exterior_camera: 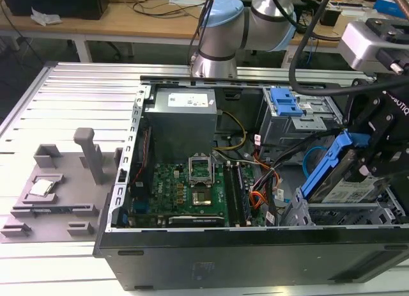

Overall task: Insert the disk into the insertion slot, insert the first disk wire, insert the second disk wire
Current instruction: 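Insert the disk into the insertion slot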

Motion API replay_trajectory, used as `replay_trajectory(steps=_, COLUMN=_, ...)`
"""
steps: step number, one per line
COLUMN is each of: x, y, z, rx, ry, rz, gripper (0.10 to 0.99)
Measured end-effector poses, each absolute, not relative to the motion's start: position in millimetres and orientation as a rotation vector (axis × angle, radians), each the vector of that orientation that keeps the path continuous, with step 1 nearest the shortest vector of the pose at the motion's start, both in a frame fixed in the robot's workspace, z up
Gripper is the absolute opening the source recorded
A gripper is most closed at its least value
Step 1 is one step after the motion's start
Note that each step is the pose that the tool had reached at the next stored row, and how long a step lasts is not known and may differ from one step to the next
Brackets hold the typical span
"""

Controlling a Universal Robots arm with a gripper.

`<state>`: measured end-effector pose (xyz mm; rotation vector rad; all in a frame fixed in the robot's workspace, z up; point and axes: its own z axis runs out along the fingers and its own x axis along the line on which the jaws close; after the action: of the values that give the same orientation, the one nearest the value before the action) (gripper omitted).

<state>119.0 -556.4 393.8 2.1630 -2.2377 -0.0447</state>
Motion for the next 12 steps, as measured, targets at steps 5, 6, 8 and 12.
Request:
replay_trajectory(steps=5, x=119.0, y=-556.4, z=393.8, rx=2.163, ry=-2.238, rz=-0.044, gripper=0.376)
replay_trajectory(steps=6, x=119.0, y=-556.4, z=393.8, rx=2.163, ry=-2.238, rz=-0.045, gripper=0.376)
replay_trajectory(steps=8, x=119.0, y=-556.4, z=393.8, rx=2.163, ry=-2.238, rz=-0.045, gripper=0.439)
replay_trajectory(steps=12, x=119.0, y=-556.4, z=393.7, rx=2.163, ry=-2.238, rz=-0.045, gripper=0.357)
